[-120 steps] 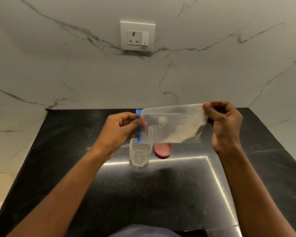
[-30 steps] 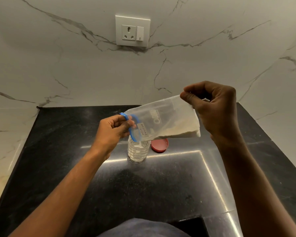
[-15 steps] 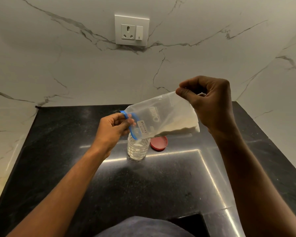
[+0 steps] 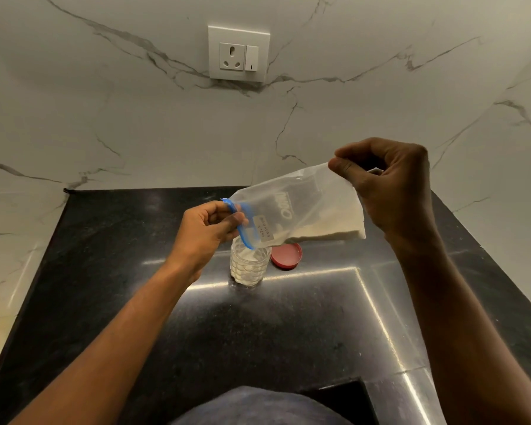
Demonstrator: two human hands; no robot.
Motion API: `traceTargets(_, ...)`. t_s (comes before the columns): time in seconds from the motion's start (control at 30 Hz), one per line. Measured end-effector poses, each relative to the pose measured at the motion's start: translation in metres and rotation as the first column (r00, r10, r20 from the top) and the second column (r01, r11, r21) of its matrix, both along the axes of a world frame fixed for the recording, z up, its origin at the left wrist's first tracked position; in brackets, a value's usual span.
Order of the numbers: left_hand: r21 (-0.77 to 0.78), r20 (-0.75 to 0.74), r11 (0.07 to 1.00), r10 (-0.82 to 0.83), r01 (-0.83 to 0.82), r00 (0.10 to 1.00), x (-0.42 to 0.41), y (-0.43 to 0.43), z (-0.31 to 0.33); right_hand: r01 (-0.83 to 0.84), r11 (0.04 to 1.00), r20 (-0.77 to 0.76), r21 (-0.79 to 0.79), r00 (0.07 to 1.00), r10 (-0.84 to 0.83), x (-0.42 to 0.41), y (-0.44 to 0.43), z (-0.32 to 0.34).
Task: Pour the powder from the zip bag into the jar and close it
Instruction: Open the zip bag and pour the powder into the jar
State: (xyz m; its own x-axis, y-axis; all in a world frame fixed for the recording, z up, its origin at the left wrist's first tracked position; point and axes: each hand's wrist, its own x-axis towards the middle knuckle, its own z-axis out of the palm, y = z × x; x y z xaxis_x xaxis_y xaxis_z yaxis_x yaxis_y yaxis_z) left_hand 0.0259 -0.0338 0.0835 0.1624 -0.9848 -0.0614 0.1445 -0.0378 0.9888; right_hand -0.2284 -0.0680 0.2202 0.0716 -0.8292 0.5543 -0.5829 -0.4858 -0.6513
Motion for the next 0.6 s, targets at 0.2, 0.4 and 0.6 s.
traceTargets(0.2,-0.003,-0.003,1.0,0.001,-0.001,1.0,0.0012,-0.0007,0.0,0.003,1.0,0.005,0.008,1.0,-0.003,-0.002,0.0004,-0.0002)
traceTargets(0.4,0.005,0.014,1.0,0.007,-0.007,1.0,0.0023,-0.0024,-0.0004,0.007,1.0,-0.011,0.011,1.0,-0.007,-0.0006,0.0015,-0.0015)
traceTargets(0.6,0.005,0.001,1.0,-0.003,0.003,1.0,0.0011,-0.0025,-0.0002,0.002,1.0,-0.013,0.011,1.0,-0.002,-0.0011,0.0019,0.0005)
